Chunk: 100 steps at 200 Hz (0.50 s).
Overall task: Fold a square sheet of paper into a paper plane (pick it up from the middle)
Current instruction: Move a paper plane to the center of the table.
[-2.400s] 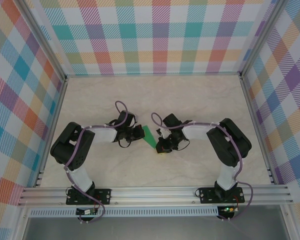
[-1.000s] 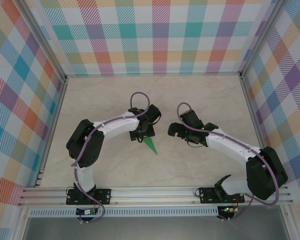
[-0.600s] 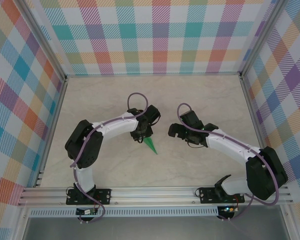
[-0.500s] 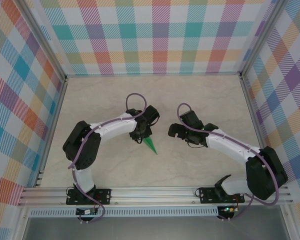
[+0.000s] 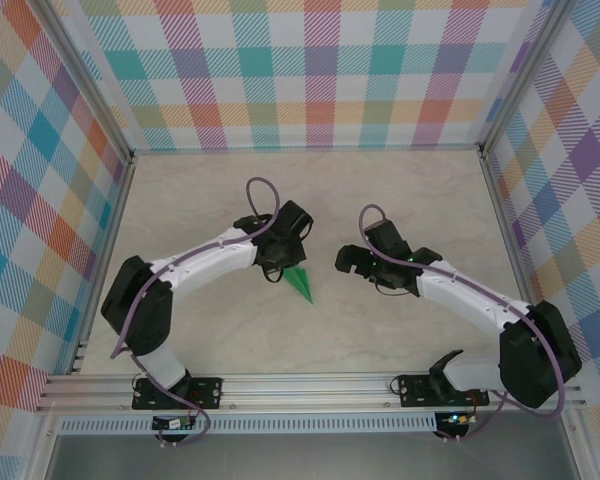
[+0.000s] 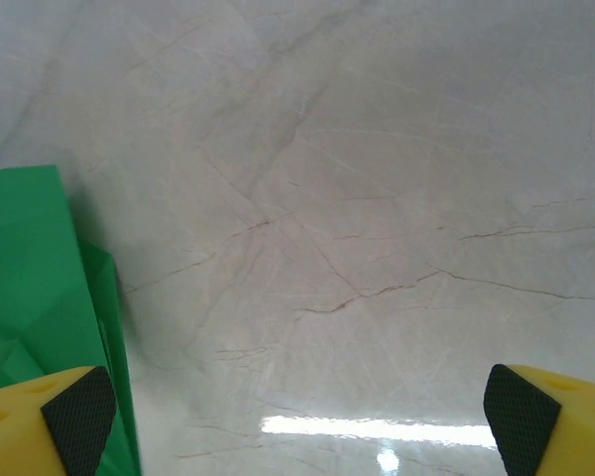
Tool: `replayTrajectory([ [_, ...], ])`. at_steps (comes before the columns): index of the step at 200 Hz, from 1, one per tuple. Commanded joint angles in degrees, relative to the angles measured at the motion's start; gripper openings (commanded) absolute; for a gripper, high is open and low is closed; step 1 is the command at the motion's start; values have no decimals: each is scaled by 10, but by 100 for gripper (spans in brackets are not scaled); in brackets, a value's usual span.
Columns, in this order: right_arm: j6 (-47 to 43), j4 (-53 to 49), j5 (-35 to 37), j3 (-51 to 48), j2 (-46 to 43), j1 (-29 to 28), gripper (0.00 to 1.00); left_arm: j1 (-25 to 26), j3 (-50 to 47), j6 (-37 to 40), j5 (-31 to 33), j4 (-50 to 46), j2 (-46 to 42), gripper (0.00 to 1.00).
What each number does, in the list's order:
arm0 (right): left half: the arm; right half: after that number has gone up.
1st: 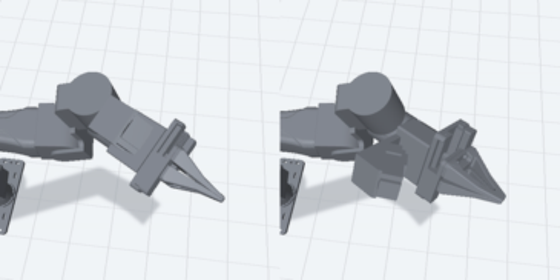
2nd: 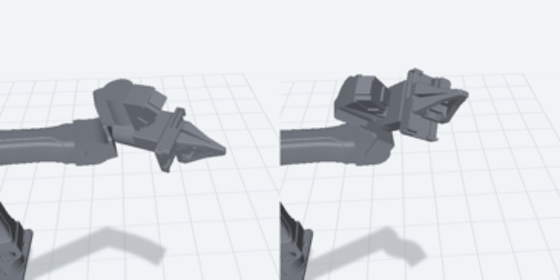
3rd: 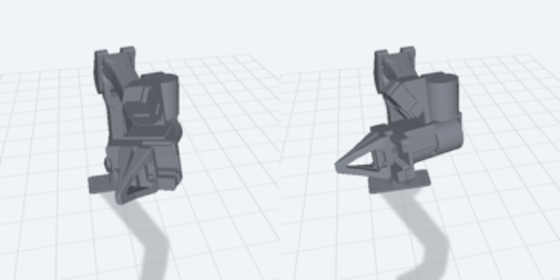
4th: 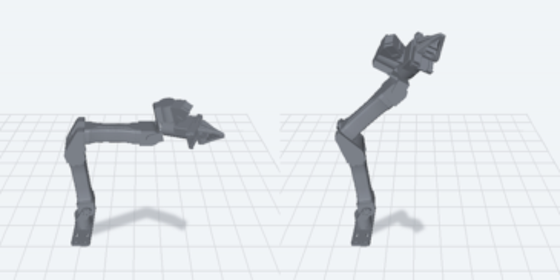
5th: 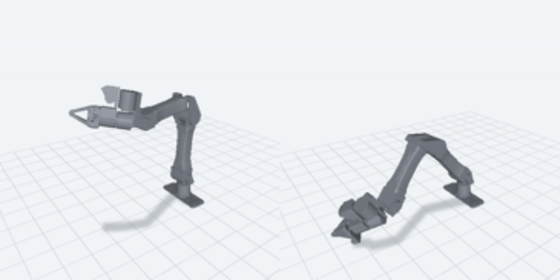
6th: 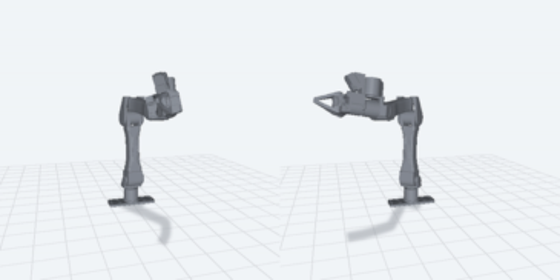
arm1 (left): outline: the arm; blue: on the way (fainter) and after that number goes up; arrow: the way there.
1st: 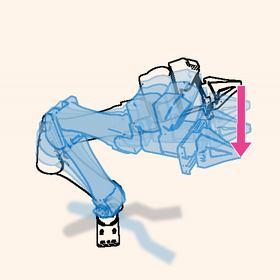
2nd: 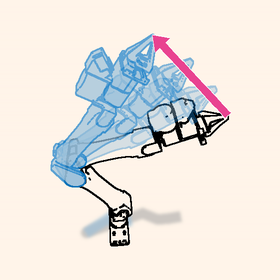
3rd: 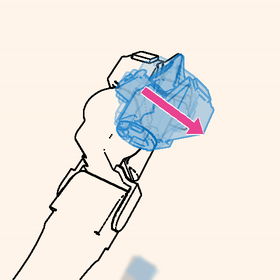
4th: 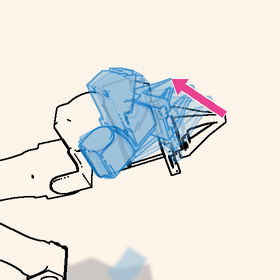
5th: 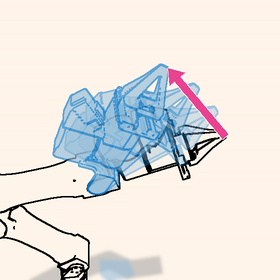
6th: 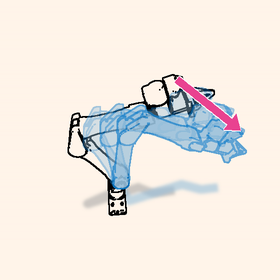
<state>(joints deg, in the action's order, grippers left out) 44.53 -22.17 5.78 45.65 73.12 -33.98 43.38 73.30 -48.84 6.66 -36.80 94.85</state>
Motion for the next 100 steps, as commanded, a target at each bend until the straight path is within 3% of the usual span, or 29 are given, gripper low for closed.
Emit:
replayTrajectory([
  [1, 21, -6, -13, 8, -29, 5, 96, 0, -26, 69, -69, 76, -50, 0],
  [43, 24, -13, -24, 15, -37, 6, 90, -28, -131, 98, -198, 256, -35, 0],
  [65, 14, 0, -65, 17, -22, 6, 82, -38, -180, 82, -245, 345, -20, 0],
  [100, 11, 33, -137, 23, 24, -6, 65, -47, -222, 72, -244, 368, -34, 0],
])
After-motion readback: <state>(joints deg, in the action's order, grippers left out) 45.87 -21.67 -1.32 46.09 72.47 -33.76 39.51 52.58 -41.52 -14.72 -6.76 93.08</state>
